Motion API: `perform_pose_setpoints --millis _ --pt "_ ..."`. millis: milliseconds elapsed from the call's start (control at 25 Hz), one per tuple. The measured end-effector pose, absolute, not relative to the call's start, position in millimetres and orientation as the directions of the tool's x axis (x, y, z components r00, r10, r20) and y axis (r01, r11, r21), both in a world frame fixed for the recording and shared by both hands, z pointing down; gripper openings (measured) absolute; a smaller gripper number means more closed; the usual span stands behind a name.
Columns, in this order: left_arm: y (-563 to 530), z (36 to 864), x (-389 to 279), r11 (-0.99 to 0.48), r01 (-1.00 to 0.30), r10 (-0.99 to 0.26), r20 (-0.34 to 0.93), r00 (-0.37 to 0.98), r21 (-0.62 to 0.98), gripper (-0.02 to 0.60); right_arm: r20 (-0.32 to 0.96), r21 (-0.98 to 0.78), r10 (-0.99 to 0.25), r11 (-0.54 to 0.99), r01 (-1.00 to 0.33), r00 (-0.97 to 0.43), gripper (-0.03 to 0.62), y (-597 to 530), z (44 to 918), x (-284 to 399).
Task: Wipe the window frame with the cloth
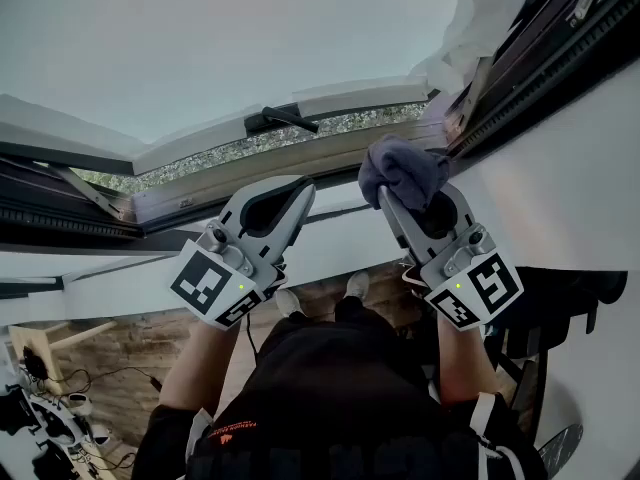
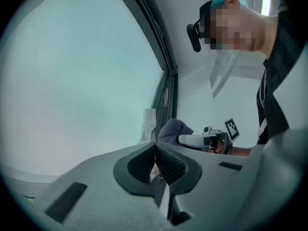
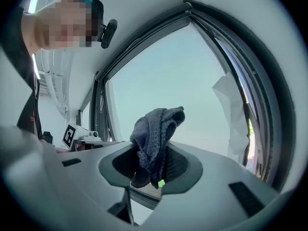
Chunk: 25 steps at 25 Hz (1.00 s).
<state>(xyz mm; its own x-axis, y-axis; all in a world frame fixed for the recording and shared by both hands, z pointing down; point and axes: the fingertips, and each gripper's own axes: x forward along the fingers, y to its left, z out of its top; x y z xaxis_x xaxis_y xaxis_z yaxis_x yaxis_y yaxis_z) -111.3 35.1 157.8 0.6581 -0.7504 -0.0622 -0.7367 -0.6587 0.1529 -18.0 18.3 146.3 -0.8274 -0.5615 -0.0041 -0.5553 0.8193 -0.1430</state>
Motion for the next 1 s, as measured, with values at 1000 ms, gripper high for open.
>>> perform_pose_setpoints --millis 1000 --pt "-21 158 -11 -0.767 -0.628 -0.639 -0.058 0.767 0.136 0.02 -0.035 -0.107 -0.759 0.65 -0.752 -0.651 0.117 -48 132 108"
